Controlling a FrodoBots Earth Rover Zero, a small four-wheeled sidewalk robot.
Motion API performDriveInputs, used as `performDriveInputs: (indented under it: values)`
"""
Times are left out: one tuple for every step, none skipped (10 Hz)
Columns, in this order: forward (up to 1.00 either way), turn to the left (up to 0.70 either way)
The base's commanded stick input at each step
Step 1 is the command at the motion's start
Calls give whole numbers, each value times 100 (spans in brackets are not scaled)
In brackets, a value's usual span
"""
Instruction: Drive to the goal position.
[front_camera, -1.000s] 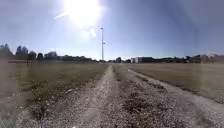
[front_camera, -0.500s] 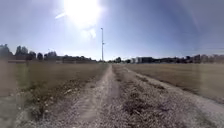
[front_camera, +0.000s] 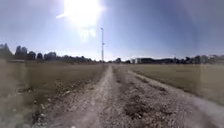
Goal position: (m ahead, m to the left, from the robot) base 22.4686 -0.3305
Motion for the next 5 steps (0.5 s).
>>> performDriveInputs:
  values:
    - [50,0]
    - [50,0]
    - [50,0]
    - [50,0]
    - [50,0]
